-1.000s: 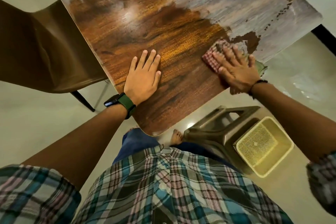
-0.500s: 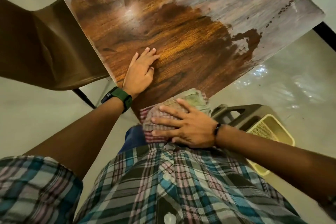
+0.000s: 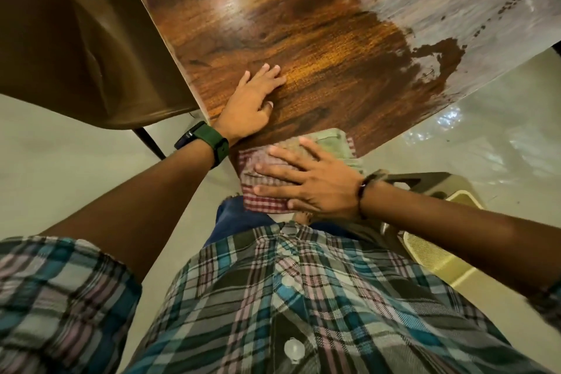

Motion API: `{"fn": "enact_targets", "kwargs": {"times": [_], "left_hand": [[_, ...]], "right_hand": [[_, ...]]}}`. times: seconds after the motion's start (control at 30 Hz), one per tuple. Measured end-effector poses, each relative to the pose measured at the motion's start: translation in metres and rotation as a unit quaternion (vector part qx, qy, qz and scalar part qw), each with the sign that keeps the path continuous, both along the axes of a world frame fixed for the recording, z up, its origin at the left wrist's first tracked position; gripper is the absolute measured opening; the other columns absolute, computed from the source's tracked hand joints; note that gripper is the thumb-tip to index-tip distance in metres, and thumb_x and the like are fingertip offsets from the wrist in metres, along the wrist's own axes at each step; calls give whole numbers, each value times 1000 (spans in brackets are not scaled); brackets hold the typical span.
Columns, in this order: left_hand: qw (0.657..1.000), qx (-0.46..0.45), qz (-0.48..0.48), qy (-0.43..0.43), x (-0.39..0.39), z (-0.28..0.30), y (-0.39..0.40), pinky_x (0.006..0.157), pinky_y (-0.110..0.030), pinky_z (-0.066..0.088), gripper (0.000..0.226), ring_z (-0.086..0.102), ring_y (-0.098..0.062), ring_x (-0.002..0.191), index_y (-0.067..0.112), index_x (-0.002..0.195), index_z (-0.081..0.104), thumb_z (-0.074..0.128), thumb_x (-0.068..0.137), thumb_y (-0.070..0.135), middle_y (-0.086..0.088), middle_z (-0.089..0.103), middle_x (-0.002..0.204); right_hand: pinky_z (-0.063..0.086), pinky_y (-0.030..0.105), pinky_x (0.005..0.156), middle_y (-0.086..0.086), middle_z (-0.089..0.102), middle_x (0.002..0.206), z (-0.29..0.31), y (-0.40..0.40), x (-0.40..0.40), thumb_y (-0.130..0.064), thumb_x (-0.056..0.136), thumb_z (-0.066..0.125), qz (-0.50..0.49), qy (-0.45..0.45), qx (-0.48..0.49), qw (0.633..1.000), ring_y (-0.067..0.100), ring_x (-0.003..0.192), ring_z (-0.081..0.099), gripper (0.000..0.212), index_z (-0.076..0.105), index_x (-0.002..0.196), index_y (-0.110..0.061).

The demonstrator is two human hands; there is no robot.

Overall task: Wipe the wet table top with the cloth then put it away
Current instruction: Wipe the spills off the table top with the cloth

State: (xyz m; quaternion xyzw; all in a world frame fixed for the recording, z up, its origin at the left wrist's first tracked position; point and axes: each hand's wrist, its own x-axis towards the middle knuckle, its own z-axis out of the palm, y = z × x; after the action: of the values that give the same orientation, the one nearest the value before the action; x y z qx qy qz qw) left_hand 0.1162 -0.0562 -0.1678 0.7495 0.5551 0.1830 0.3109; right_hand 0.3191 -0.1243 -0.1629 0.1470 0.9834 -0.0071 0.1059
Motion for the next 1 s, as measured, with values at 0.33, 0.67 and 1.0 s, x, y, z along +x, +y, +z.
{"fn": "enact_targets", "kwargs": {"times": [0.33,0.67,1.0], "left_hand": [[999,-13,24,-20,1,4,1,115,-42,-6,60,8,-19,143,12,137,39,42,81,-10,-5,23,153],[991,37,126,-32,37,6,-12,113,-28,-3,38,14,-19,142,8,133,44,37,96,10,-8,29,150],[991,85,24,98,115,6,34,113,-34,-7,64,1,-20,144,9,145,21,14,92,45,-9,10,156]], "right_hand": [[23,66,105,3,37,150,-13,-8,-20,-51,94,22,5,56,-16,998,36,139,27,52,35,143,-37],[1,55,114,-2,5,158,-6,88,75,-58,88,-5,-339,24,-23,940,27,146,5,60,1,145,-40],[-5,58,113,1,3,160,-5,92,35,-50,89,11,-475,43,-32,878,28,146,-8,67,5,151,-25]]}}
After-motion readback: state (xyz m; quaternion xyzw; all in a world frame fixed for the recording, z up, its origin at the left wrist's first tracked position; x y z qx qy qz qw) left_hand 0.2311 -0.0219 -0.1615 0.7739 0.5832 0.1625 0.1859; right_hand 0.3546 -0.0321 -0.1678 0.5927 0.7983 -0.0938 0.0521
